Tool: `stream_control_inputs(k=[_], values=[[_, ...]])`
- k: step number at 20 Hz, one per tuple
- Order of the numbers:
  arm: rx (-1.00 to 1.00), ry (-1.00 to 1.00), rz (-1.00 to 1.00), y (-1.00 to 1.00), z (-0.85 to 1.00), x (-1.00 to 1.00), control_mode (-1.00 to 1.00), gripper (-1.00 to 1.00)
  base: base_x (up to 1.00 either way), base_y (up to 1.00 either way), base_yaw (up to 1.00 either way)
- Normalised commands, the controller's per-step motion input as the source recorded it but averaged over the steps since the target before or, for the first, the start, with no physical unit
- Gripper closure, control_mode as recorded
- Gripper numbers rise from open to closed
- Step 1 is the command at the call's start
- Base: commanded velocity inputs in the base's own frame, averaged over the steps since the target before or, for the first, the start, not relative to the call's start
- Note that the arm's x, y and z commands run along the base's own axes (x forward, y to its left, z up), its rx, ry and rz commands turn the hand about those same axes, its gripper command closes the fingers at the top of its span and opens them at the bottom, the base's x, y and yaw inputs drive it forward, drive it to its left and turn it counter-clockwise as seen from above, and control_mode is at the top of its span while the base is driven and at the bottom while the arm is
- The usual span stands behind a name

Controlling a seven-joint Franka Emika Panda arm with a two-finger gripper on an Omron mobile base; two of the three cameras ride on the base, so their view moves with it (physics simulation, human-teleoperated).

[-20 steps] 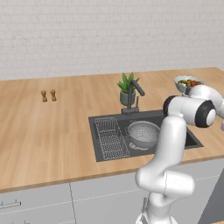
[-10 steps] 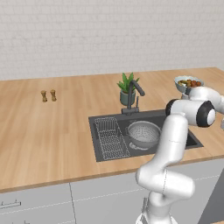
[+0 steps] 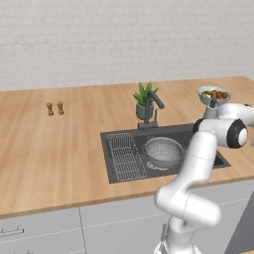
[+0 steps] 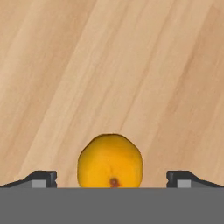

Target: Put the colander in the sink, put the tangerine in the colander, and turn on the sink faucet and pour water over the colander.

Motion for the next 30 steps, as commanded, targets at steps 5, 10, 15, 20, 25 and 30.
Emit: stream_control_inputs(k=[5, 10, 15, 20, 25, 30], values=[[0.01, 0.00, 0.00, 0.00, -0.14, -0.25, -1.00, -1.00, 0.00, 0.00, 0.00], [0.00, 0.00, 0.00, 0.01, -0.14, -0.21, -1.00, -1.00, 0.00, 0.00, 0.00], [0.00, 0.00, 0.00, 0.08, -0.18, 0.04, -1.00, -1.00, 0.00, 0.00, 0.00], [0.00, 0.01, 0.00, 0.07, -0.14, 0.05, -1.00, -1.00, 0.00, 0.00, 0.00], [0.01, 0.04, 0.00, 0.02, -0.18, 0.03, -1.00, -1.00, 0.00, 0.00, 0.00], [0.01, 0.02, 0.00, 0.00, -0.16, 0.13, -1.00, -1.00, 0.00, 0.00, 0.00]])
